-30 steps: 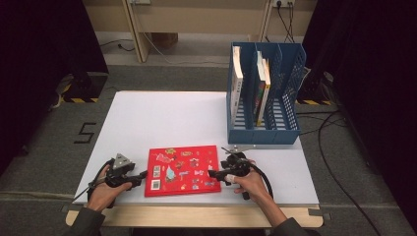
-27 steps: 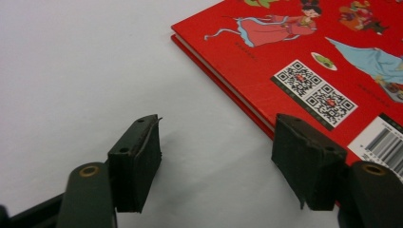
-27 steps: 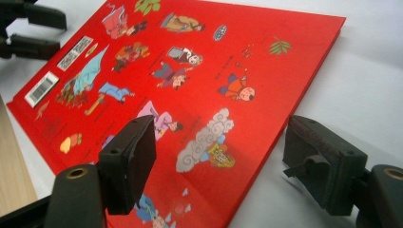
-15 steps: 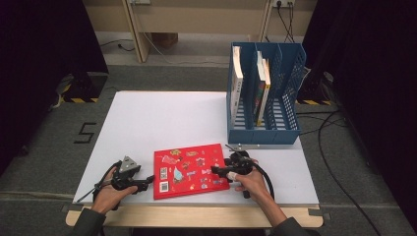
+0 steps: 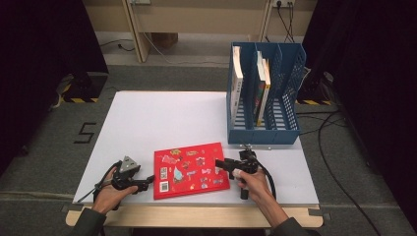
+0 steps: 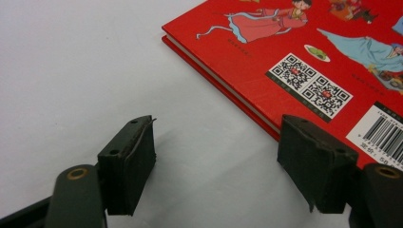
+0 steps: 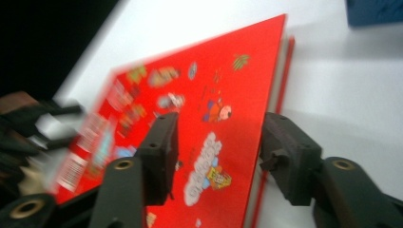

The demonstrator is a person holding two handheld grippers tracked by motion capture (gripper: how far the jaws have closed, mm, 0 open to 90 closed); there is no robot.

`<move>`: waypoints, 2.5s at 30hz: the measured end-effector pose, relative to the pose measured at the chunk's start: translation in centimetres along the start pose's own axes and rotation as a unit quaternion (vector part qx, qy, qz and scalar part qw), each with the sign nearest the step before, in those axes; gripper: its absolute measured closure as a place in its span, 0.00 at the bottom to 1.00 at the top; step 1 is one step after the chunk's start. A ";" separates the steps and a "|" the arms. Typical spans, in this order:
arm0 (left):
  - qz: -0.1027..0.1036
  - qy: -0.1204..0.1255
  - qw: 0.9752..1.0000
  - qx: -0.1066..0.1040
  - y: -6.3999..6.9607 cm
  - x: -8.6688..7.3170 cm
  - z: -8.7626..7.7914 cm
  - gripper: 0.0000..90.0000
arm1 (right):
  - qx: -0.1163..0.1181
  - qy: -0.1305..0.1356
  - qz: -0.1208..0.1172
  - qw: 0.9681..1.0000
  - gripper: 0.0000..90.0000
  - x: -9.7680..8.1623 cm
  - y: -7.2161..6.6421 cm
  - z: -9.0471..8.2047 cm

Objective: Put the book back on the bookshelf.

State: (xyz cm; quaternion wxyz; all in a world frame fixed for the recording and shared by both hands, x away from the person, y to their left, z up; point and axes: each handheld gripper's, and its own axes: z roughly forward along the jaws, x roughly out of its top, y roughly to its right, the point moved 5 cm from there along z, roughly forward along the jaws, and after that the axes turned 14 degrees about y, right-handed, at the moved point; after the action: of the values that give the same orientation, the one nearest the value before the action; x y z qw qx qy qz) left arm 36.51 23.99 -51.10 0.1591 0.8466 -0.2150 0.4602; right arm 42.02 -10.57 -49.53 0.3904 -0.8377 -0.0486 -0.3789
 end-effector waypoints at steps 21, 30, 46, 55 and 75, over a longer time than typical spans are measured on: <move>0.034 0.012 0.999 -0.002 2.1 0.7 1.2 0.41 | 0.003 -0.012 -0.164 0.986 0.59 8.0 -6.2 -0.6; 0.037 0.018 0.999 -0.001 2.6 1.0 1.9 0.34 | 0.013 -0.027 -0.237 0.971 0.60 11.1 -11.4 0.0; 0.026 0.018 0.999 0.008 2.5 1.2 2.9 0.17 | 0.056 -0.038 -0.333 0.941 0.59 11.6 -20.2 1.0; 0.025 0.018 0.999 0.009 2.5 1.3 2.9 0.16 | 0.085 -0.054 -0.370 0.924 0.58 10.8 -24.1 1.6; 0.027 0.043 0.999 0.003 3.8 1.8 3.2 0.25 | 0.107 -0.076 -0.373 0.919 0.53 10.9 -25.2 2.1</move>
State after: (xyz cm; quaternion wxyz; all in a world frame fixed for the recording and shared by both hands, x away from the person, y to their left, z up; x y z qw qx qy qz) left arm 37.68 18.88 -50.99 0.1535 0.8201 -0.2296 0.5012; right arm 41.45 5.91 -27.52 0.3032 -0.7385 -0.4269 -0.4248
